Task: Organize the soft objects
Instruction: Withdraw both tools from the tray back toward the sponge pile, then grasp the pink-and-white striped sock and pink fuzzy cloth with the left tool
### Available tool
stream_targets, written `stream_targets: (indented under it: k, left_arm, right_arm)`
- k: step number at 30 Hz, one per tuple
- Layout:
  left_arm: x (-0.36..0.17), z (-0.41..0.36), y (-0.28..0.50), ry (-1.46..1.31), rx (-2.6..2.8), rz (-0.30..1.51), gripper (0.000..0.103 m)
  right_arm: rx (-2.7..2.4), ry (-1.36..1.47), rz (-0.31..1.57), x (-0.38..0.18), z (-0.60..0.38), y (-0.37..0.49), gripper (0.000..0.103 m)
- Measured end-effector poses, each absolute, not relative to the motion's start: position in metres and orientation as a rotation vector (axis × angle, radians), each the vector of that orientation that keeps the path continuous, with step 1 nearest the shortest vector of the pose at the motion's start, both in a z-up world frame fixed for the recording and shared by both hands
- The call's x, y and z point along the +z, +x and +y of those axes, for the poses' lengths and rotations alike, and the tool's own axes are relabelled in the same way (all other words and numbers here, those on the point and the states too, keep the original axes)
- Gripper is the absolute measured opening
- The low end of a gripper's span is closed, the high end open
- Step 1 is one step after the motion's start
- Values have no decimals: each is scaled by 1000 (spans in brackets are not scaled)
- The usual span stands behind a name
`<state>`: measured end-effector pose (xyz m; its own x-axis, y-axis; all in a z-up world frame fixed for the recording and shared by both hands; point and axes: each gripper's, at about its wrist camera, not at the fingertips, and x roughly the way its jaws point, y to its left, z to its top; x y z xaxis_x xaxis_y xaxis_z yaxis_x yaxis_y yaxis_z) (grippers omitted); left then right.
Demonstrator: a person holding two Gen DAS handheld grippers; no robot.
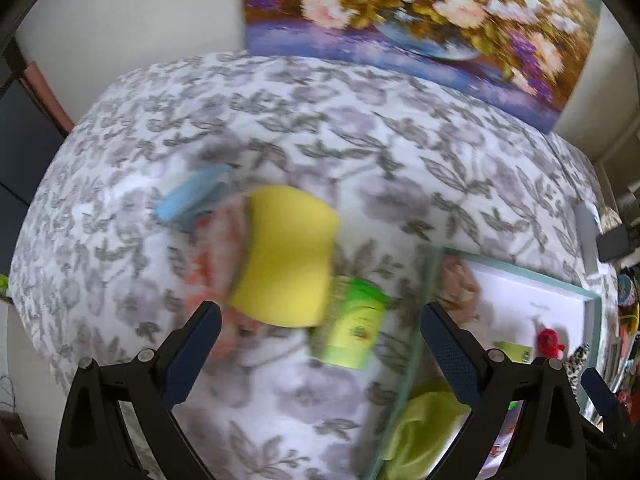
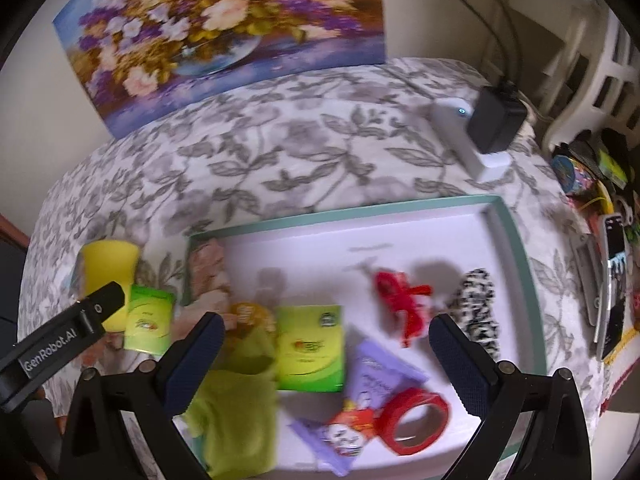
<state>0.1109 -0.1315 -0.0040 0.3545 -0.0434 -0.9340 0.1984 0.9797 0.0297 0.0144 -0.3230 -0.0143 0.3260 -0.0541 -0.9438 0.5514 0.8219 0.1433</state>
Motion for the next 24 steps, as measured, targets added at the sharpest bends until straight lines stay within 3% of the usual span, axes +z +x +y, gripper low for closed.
stream_targets:
  k: [24]
  left_arm:
    - [-1,30,149,-59,49,1203,99]
  right_arm:
    - [-207,392,1206,-17,-195,89,103]
